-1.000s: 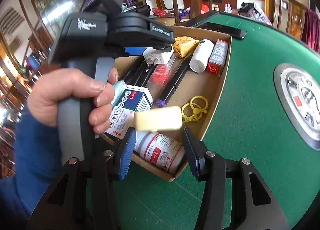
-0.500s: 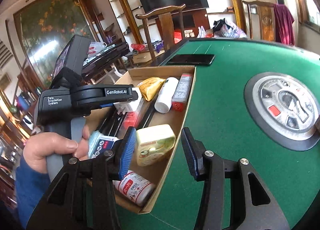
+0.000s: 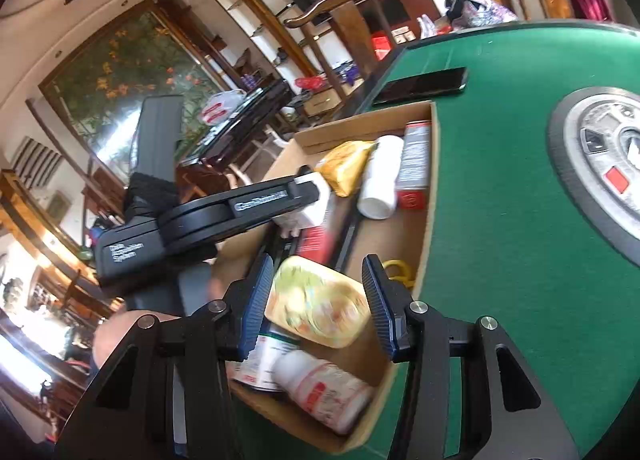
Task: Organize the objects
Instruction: 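Lift both open tools out of the tray and withdraw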
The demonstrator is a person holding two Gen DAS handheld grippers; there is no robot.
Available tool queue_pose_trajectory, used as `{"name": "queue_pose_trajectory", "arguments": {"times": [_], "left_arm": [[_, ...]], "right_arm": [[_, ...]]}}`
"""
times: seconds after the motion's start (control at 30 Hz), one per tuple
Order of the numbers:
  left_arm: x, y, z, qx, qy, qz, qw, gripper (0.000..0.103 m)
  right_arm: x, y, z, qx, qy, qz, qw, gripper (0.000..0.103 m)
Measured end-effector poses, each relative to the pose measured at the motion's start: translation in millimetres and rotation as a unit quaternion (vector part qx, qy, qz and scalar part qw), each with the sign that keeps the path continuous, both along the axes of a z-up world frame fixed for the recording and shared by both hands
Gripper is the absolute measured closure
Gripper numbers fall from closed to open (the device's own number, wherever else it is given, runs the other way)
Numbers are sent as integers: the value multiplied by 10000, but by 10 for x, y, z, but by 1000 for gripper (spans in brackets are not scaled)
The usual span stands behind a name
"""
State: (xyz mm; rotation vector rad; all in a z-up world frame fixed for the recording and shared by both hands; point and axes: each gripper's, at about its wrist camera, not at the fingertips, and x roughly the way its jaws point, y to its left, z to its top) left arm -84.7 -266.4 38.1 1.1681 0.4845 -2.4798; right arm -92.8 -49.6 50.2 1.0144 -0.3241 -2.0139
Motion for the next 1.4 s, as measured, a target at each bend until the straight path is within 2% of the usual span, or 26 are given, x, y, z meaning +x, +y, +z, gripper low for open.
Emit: {"name": "queue_pose_trajectory", "arguments": {"times": [0.17, 0.4, 0.6, 0.77, 0.87, 0.93, 1.03, 1.1, 1.2, 1.3, 1.4], "left_arm": [[-38, -16, -65, 23, -167, 2, 9999, 55], [-31, -39, -80, -60, -261, 156, 9995, 42], [15, -41, -14, -87, -60, 223, 9997, 39], [96, -40, 122, -252, 304, 421, 9983, 39], [232, -60, 268, -436, 757, 679, 9939, 39], [386, -102, 399, -625, 1186, 1011, 9858, 39], [610, -186, 526, -854, 1694, 1541, 9697, 29], [692, -233, 560, -818, 1864, 1699, 9642, 28], [669, -224, 551, -650, 1867, 1510, 9686, 28], [592, -72, 541, -622, 1830, 1027, 9758, 28], [539, 162, 563, -704, 1867, 528, 9785, 28]], "right_arm": [[8, 41, 7, 4, -28, -32, 10000, 57], [34, 92, 40, 71, 110, -115, 9998, 57], [40, 124, 27, 132, 64, -95, 9998, 57], [35, 120, 27, 147, 70, -121, 9998, 57], [32, 117, 29, 145, 81, -142, 9998, 57], [26, 132, 36, 131, 105, -193, 9997, 57], [1, 152, 34, 139, 93, -245, 9996, 57], [-22, 177, 27, 126, 47, -281, 9995, 57], [-55, 235, 29, 122, 15, -319, 9994, 57], [-102, 377, 72, 139, 58, -464, 9988, 57], [-144, 575, 127, 107, 133, -659, 9977, 57]]}}
